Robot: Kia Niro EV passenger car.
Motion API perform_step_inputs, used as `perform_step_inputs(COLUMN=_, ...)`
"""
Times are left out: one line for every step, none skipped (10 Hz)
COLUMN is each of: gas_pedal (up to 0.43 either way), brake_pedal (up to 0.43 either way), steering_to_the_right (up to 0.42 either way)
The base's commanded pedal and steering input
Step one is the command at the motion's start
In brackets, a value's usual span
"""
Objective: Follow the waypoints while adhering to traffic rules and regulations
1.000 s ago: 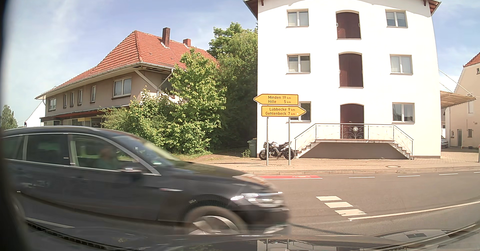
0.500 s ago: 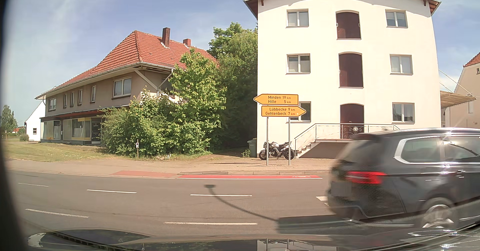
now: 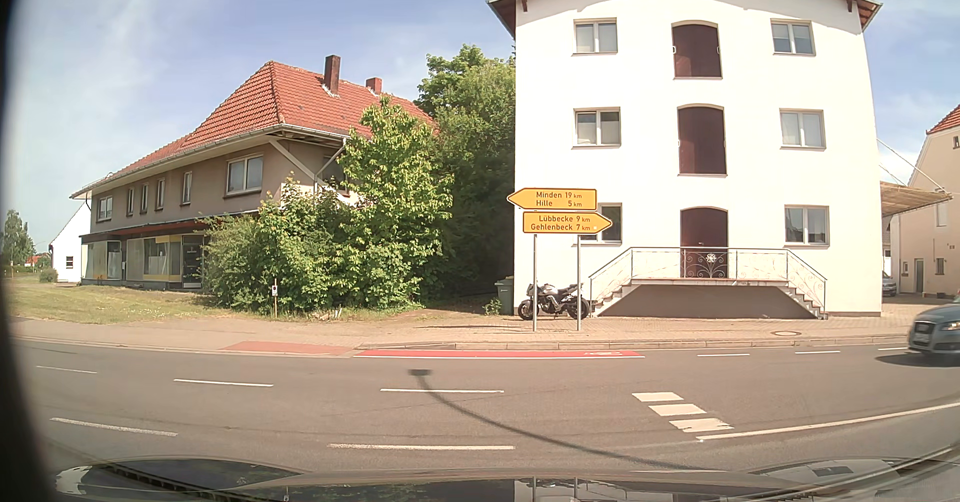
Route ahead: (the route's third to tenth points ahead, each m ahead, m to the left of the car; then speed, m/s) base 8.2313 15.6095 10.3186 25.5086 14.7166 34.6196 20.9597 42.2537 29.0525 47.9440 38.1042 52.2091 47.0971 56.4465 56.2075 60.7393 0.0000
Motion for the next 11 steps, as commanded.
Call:
perform_step_inputs(gas_pedal=0.000, brake_pedal=0.000, steering_to_the_right=0.015)
perform_step_inputs(gas_pedal=0.000, brake_pedal=0.000, steering_to_the_right=0.015)
perform_step_inputs(gas_pedal=0.000, brake_pedal=0.000, steering_to_the_right=0.015)
perform_step_inputs(gas_pedal=0.000, brake_pedal=0.000, steering_to_the_right=0.015)
perform_step_inputs(gas_pedal=0.000, brake_pedal=0.000, steering_to_the_right=0.015)
perform_step_inputs(gas_pedal=0.000, brake_pedal=0.000, steering_to_the_right=0.015)
perform_step_inputs(gas_pedal=0.000, brake_pedal=0.000, steering_to_the_right=0.015)
perform_step_inputs(gas_pedal=0.039, brake_pedal=0.000, steering_to_the_right=0.014)
perform_step_inputs(gas_pedal=0.087, brake_pedal=0.000, steering_to_the_right=0.011)
perform_step_inputs(gas_pedal=0.118, brake_pedal=0.000, steering_to_the_right=0.000)
perform_step_inputs(gas_pedal=0.130, brake_pedal=0.000, steering_to_the_right=-0.023)
